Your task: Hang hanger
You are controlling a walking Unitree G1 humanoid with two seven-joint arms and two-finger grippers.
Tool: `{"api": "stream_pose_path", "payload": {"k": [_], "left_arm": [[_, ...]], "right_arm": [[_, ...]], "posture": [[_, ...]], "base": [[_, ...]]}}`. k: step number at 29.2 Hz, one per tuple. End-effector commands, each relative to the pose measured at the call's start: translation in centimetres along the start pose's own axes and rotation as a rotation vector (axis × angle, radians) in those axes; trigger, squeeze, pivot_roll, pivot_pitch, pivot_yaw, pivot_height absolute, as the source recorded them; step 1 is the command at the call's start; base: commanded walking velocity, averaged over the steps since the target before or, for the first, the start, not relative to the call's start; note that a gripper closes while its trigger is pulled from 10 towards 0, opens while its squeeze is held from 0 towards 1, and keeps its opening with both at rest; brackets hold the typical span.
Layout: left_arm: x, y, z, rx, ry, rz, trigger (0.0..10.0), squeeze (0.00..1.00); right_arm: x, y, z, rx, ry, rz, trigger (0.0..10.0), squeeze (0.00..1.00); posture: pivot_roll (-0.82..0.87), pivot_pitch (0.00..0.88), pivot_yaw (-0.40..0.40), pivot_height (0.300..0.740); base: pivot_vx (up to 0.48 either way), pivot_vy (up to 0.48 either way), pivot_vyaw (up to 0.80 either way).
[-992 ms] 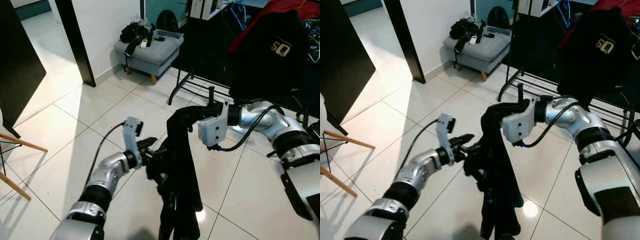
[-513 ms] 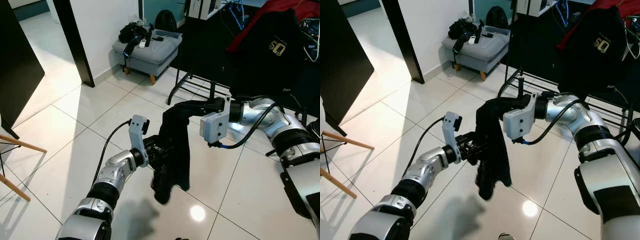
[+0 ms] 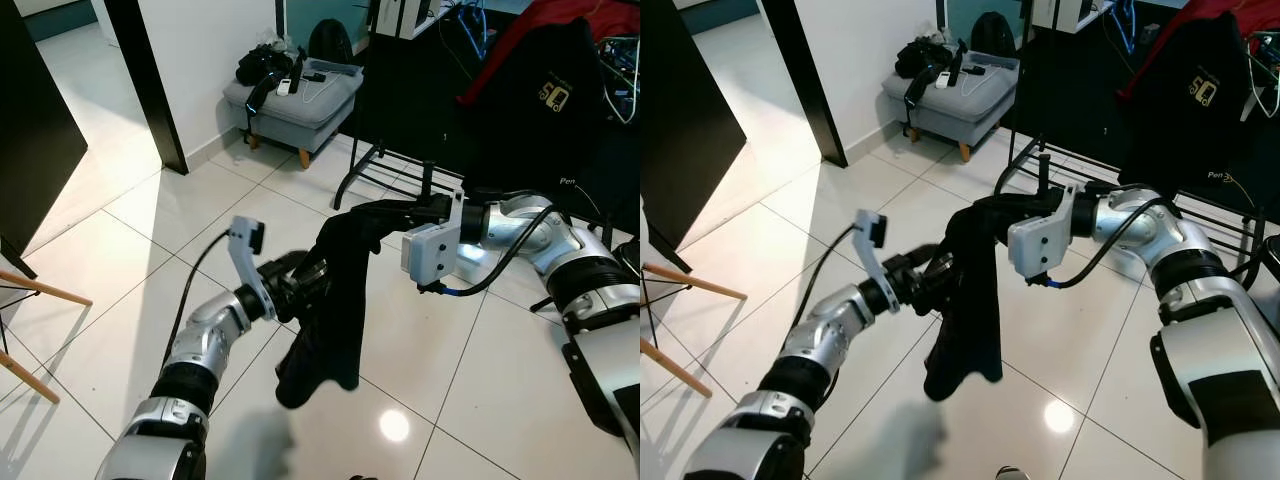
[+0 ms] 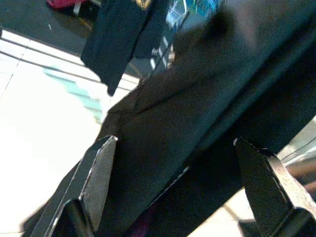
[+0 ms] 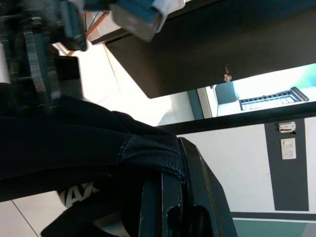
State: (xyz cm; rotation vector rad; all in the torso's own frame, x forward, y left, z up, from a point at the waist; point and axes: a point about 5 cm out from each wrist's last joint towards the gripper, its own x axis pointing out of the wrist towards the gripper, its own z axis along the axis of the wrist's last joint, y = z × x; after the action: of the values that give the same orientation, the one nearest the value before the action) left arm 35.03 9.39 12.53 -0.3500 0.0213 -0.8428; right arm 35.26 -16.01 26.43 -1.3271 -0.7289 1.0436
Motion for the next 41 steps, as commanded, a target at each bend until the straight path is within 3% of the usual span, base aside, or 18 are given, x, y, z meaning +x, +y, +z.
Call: {"api": "stream_pose_path", "payload": {"k": [1, 6, 10, 11, 12, 14, 34, 40, 41], "left_arm": [[0.1, -0.3, -0.9, 0.017, 0.034, -0.001, 10.0, 0.00], [0.7, -1.0, -1.7, 0.019, 0.072, -0.036, 10.0, 0.00], [0.7, -0.5, -2.0, 0.056, 0.100, 0.045, 10.0, 0.00], [0.7, -0.3, -1.9, 0.053, 0.091, 0.062, 4.2, 0.00], [0.7, -0.3, -1.9, 0.048, 0.082, 0.069, 4.2, 0.00], [0.7, -0.2, -1.5, 0.037, 0.059, 0.077, 0.0, 0.00], [0.1, 0.7, -0.8, 0.068, 0.029, 0.105, 0.0, 0.00], [-1.3, 2.6, 0.9, 0.149, 0.005, 0.194, 0.0, 0.00], [-2.5, 3.9, 2.5, 0.307, 0.040, 0.262, 0.0, 0.00]], "right_arm": [[0.1, -1.2, 0.3, -0.020, -0.020, -0.040, 0.0, 0.00], [0.4, -1.4, 0.4, -0.022, -0.031, -0.047, 0.0, 0.00], [0.7, -1.8, 0.7, -0.029, -0.054, -0.065, 0.0, 0.00], [0.7, -1.8, 0.8, -0.031, -0.061, -0.067, 0.0, 0.00], [0.8, -1.8, 0.8, -0.032, -0.065, -0.068, 0.0, 0.00], [0.8, -1.8, 0.9, -0.035, -0.075, -0.069, 0.0, 0.00], [0.5, -1.5, 0.6, -0.013, -0.058, -0.059, 0.0, 0.00], [-0.2, -0.8, -0.6, 0.053, 0.056, -0.060, 0.0, 0.00], [-0.6, 0.0, -1.7, 0.121, 0.150, -0.058, 0.0, 0.00]], "posture": [[-0.13, 0.138, -0.012, 0.740], [-0.13, 0.145, -0.013, 0.740], [-0.13, 0.146, -0.013, 0.740], [-0.13, 0.147, -0.012, 0.740], [-0.13, 0.148, -0.012, 0.740], [-0.13, 0.149, -0.011, 0.740], [-0.13, 0.149, -0.018, 0.740], [-0.13, 0.149, -0.022, 0.740], [-0.12, 0.152, -0.024, 0.740]], "base": [[0.000, 0.000, 0.00], [0.000, 0.000, 0.00], [0.000, 0.000, 0.00], [0.000, 0.000, 0.00], [0.000, 0.000, 0.00], [0.000, 0.000, 0.00], [0.000, 0.000, 0.00], [0.000, 0.000, 0.00], [0.000, 0.000, 0.00]]}}
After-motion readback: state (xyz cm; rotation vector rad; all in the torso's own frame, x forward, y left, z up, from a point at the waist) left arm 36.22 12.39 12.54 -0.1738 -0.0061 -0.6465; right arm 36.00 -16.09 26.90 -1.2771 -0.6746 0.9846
